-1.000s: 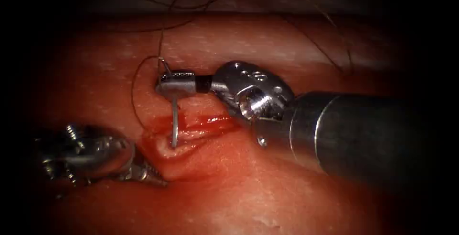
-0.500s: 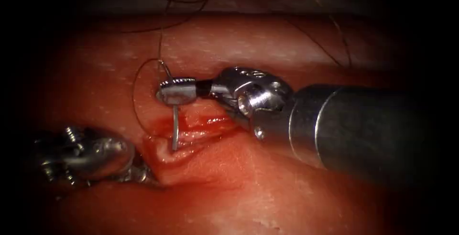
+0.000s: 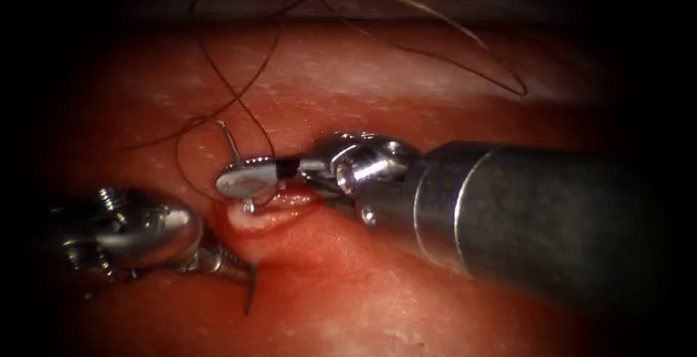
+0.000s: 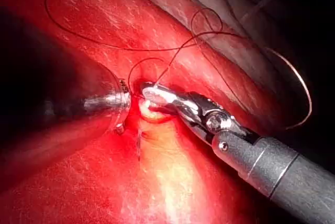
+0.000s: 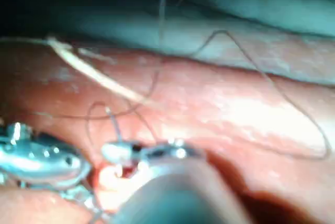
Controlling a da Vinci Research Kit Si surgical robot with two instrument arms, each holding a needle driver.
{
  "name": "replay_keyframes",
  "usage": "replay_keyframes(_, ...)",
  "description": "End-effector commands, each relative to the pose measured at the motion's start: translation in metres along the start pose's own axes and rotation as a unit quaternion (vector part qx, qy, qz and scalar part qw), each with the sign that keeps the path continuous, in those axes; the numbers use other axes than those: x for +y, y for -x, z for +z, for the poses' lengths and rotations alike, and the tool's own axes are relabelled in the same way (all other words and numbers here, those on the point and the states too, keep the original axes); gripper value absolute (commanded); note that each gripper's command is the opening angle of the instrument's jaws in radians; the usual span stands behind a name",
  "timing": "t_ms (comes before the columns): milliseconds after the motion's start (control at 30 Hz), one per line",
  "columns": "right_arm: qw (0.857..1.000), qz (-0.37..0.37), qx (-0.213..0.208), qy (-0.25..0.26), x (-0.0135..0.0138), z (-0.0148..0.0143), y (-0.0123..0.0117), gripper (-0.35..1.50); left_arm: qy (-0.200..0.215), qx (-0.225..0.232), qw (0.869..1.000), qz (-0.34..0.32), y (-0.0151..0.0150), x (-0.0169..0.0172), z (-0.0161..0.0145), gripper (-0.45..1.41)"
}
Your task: Wound Closure
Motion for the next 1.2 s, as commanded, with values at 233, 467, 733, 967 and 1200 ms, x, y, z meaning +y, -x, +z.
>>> replay_keyframes(233,0.998,0.031,0.035,0.029,0.0017,-0.0008,-0.0013,-0.35,0.001,0.0,1.0,0.001,-0.0002,-0.0003,0.0007,-0.14)
replay_keyframes(467,0.99,0.137,0.013,0.027,0.0014,-0.0006,0.0002,-0.35,0.001,0.0,1.0,0.0,-0.0003,-0.0003,0.0007,-0.11)
replay_keyframes(733,0.985,0.164,0.047,0.034,0.0014,-0.0014,0.0001,0.24,0.001,0.003,1.0,0.027,-0.0011,-0.0002,-0.0001,-0.04)
replay_keyframes(967,0.992,-0.079,0.071,0.069,0.0014,-0.003,-0.0039,1.14,0.024,0.076,0.96,0.269,-0.002,0.0008,-0.0012,0.3)
replay_keyframes(1200,0.983,-0.13,0.082,0.101,-0.0003,-0.0059,-0.0055,1.09,0.025,0.121,0.934,0.336,-0.0029,0.0009,-0.0017,0.44)
